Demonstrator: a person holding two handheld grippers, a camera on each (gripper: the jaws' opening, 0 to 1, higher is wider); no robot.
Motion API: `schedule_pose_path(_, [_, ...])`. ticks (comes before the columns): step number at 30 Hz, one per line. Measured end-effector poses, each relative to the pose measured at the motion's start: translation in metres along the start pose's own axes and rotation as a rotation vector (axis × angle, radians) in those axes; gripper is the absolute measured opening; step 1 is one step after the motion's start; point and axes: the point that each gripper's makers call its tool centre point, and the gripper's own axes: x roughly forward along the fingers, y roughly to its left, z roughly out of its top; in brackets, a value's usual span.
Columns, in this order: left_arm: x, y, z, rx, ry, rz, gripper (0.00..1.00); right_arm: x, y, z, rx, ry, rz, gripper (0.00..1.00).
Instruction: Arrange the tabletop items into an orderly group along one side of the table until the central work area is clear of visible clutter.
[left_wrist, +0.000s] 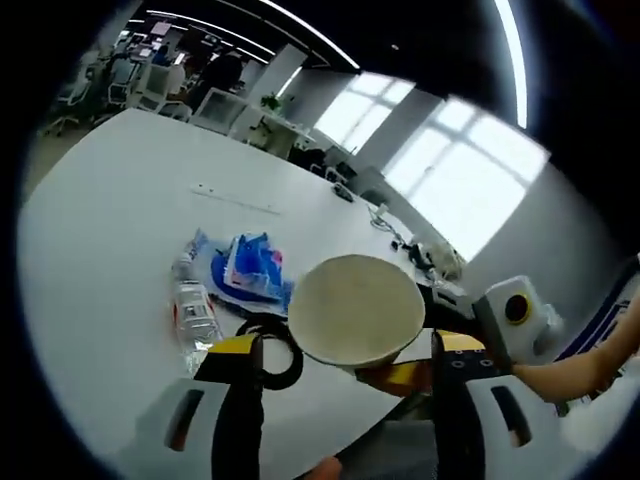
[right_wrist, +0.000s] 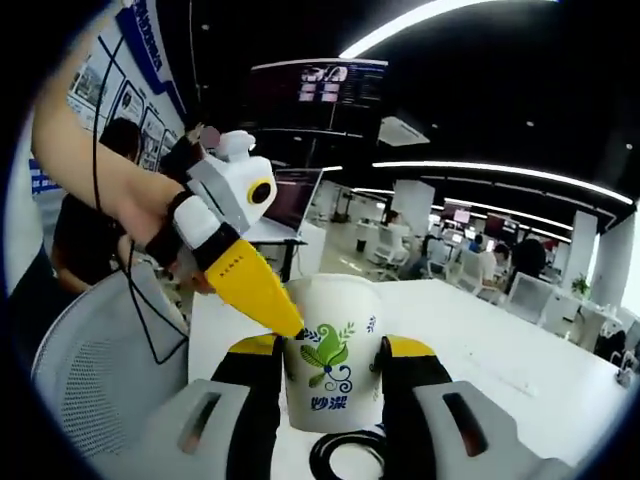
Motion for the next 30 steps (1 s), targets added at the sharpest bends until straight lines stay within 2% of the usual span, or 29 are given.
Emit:
schedule_pose_path(4, [0.002, -0.005, -0.003, 0.022, 0.014, -0.012, 0.47, -0.002, 0.004, -0.001, 0.006, 0.002, -0.003, 0.36])
schedule_pose_path(7, [0.007, -0.006, -0.004, 0.032, 0.009, 0.000, 0.47, -0.003, 0.003, -0.006, 0.010, 0.020, -0.019, 0.37])
schedule_pose_path(10, [0.012, -0.006, -0.008, 0.066, 0.033, 0.015, 0.46, -0.007, 0.002, -0.014, 0.020, 0.046, -0.037, 0.37])
schedule_pose_path(13, [0.017, -0.009, -0.015, 0.163, 0.082, 0.025, 0.46, -0.013, 0.002, -0.022, 0.013, 0.075, -0.055, 0.38])
schedule_pose_path(15, [0.022, -0.016, -0.018, 0.224, 0.103, 0.012, 0.45, -0.020, -0.002, -0.034, 0.028, 0.113, -0.078, 0.38])
schedule_pose_path(18, [0.031, -0.032, -0.019, 0.249, 0.101, -0.037, 0.42, -0.030, -0.007, -0.047, 0.046, 0.151, -0.107, 0.37])
schedule_pose_path(22, [0.043, -0.030, -0.022, 0.249, 0.113, -0.038, 0.34, -0.046, -0.012, -0.054, 0.067, 0.148, -0.133, 0.37])
schedule_pose_path(24, [0.049, -0.035, -0.027, 0.227, 0.129, -0.065, 0.36, -0.051, -0.014, -0.057, 0.070, 0.159, -0.147, 0.37])
schedule_pose_path(27, [0.058, -0.040, -0.036, 0.251, 0.163, -0.077, 0.40, -0.058, -0.017, -0.061, 0.076, 0.162, -0.161, 0.36])
schedule_pose_path(30, [0.068, -0.044, -0.041, 0.257, 0.188, -0.095, 0.42, -0.067, -0.021, -0.072, 0.096, 0.179, -0.186, 0.37])
